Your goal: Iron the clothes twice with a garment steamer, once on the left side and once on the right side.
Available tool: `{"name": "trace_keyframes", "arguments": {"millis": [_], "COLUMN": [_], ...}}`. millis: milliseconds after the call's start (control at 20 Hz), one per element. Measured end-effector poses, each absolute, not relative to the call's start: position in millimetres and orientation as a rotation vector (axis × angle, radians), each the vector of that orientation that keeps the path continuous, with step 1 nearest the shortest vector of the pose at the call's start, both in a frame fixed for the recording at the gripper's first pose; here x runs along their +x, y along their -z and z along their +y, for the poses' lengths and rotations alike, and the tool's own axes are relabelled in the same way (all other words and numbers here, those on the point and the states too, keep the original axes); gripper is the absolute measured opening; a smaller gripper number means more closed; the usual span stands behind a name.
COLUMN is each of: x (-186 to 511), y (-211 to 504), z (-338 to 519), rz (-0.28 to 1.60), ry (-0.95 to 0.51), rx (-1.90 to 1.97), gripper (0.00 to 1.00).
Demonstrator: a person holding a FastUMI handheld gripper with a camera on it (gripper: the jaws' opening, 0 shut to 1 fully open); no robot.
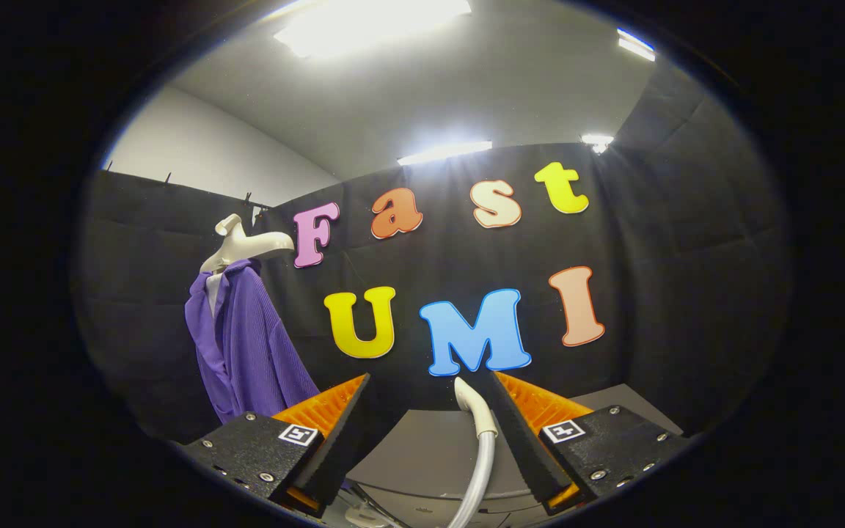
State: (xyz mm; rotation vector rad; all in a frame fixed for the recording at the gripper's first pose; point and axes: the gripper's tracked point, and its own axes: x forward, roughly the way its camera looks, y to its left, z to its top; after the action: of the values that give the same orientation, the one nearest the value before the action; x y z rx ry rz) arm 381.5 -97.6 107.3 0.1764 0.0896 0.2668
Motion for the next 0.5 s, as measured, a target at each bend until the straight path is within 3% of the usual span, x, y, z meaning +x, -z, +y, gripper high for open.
{"name": "trace_keyframes", "arguments": {"millis": [500], "x": [502.3], "y": [-24.7], "z": [-110.6], "rz": [0.298], "ry": [-0.274], "rx": [0.313], "gripper": [0.95]}}
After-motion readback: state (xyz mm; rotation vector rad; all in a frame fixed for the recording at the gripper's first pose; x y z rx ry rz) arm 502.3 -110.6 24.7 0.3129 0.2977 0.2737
